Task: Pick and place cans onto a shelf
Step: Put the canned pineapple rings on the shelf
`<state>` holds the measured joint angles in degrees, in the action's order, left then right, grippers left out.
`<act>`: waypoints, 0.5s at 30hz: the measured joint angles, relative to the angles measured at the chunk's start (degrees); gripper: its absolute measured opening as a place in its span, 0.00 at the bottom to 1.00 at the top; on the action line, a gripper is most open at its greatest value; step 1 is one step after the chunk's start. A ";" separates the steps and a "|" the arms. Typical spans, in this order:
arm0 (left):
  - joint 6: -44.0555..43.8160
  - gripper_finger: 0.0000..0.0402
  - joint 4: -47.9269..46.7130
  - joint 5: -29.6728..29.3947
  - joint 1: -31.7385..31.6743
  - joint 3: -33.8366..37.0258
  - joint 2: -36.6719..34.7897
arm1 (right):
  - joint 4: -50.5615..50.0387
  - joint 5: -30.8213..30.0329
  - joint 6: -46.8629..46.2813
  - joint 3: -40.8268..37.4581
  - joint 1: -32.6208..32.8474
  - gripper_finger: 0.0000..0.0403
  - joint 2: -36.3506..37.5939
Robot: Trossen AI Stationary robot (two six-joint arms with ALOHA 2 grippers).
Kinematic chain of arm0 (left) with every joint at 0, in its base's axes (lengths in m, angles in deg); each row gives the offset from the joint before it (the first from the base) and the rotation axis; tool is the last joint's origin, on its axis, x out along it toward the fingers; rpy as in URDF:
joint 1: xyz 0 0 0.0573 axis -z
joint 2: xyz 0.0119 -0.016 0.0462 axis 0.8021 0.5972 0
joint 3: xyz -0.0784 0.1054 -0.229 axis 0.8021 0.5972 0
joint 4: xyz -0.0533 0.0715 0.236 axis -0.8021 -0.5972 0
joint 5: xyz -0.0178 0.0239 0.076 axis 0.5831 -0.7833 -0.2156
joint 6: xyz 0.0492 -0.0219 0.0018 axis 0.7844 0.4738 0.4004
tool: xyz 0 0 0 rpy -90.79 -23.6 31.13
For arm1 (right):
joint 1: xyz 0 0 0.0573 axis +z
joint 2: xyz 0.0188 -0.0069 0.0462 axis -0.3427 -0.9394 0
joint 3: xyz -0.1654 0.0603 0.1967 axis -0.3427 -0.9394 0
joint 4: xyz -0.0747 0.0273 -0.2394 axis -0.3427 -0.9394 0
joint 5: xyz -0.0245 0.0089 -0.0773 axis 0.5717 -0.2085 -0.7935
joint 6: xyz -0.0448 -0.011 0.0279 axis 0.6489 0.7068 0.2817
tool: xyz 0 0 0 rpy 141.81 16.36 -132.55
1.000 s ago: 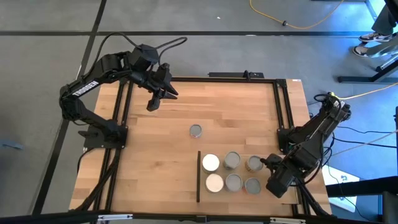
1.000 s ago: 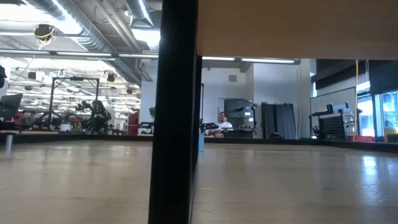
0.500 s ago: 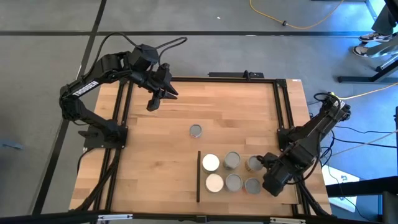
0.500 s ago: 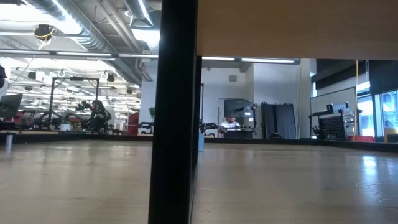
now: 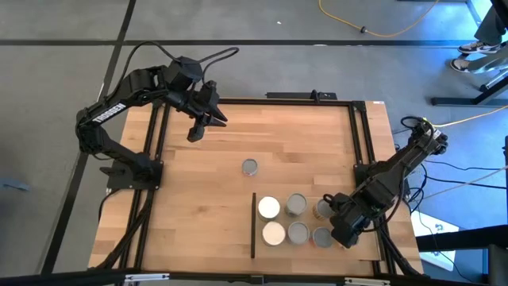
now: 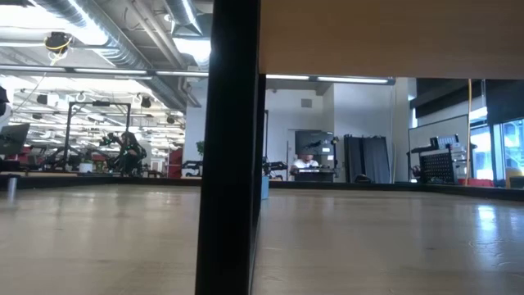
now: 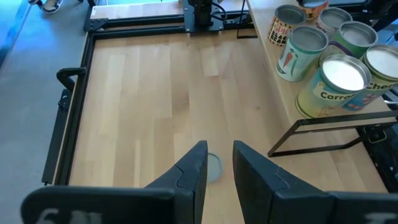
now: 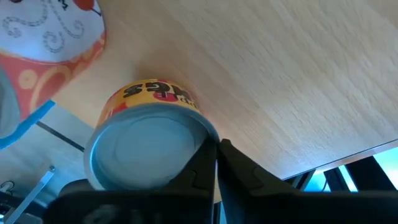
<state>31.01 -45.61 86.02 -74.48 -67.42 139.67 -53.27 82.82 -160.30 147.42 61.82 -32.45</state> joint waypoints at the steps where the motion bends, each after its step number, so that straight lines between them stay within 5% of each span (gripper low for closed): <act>1: 0.00 0.17 0.00 0.00 0.00 0.00 -0.02 | 0.00 0.18 0.18 0.00 -0.25 0.05 0.00; 15: 0.02 0.17 -0.02 0.00 0.04 0.00 0.00 | -0.45 3.70 1.63 0.00 -3.19 0.05 0.00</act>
<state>31.03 -45.62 86.02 -74.44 -67.42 139.67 -53.72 86.52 -158.66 147.42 58.63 -32.45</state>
